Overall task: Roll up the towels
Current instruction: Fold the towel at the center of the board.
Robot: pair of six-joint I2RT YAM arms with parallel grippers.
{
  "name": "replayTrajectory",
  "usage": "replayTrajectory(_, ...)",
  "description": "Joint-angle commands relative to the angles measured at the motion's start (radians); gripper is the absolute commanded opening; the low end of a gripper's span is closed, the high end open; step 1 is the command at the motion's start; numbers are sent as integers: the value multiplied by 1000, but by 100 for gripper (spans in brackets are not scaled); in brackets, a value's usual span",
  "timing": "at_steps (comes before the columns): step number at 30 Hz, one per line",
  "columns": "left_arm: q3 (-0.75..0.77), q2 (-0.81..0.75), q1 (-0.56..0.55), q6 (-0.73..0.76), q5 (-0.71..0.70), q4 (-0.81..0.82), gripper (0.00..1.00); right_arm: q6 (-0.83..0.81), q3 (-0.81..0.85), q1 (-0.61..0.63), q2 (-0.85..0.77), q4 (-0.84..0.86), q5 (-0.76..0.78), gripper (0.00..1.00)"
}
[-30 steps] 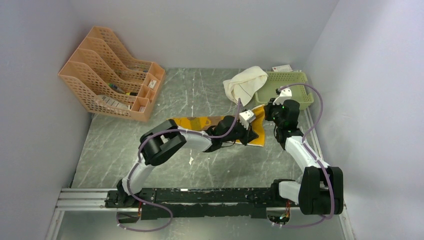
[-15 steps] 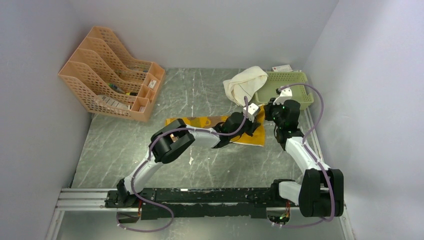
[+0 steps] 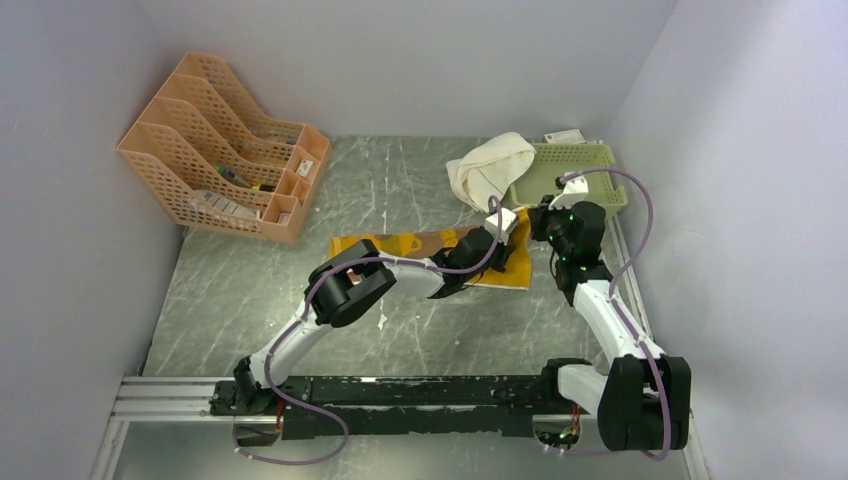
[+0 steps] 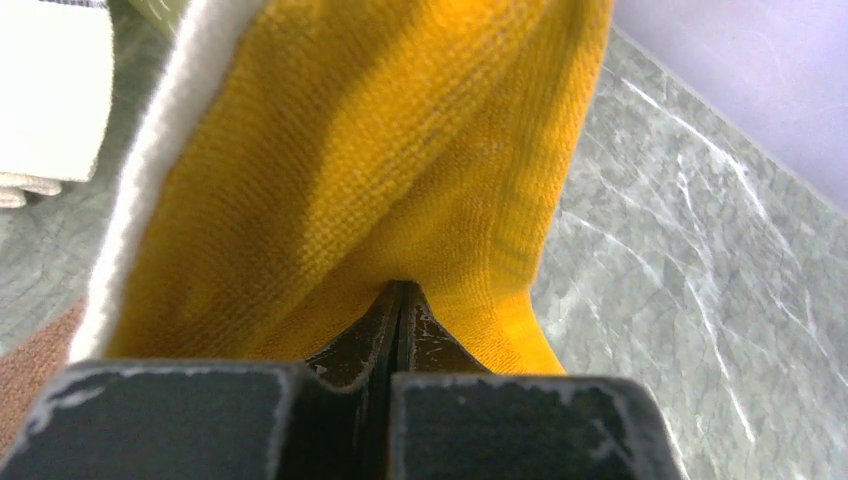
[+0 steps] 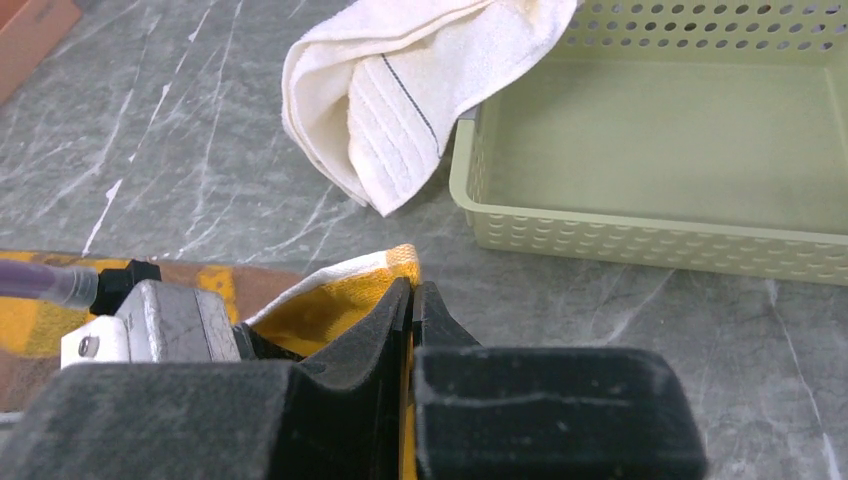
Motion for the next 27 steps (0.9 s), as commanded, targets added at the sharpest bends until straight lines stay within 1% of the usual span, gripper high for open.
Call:
replayTrajectory(1,-1,19,-7,-37,-43,111,7,22,-33,4,-35,-12,-13,0)
replayTrajectory(5,-46,18,-7,-107,-36,216,7,42,-85,4,-59,-22,-24,0)
replayTrajectory(9,-82,22,-7,-156,32,326,7,53,-117,4,-85,-36,-12,0)
replayTrajectory(17,-147,13,-6,-190,86,386,7,75,-147,4,-111,-60,-15,0)
replayTrajectory(20,-172,14,3,-213,147,429,7,68,-149,4,-132,-77,-1,0)
replayTrajectory(24,-205,6,10,-239,287,483,7,67,-143,4,-142,-83,6,0)
replayTrajectory(27,-239,-5,6,-245,303,521,7,72,-140,4,-129,-76,2,0)
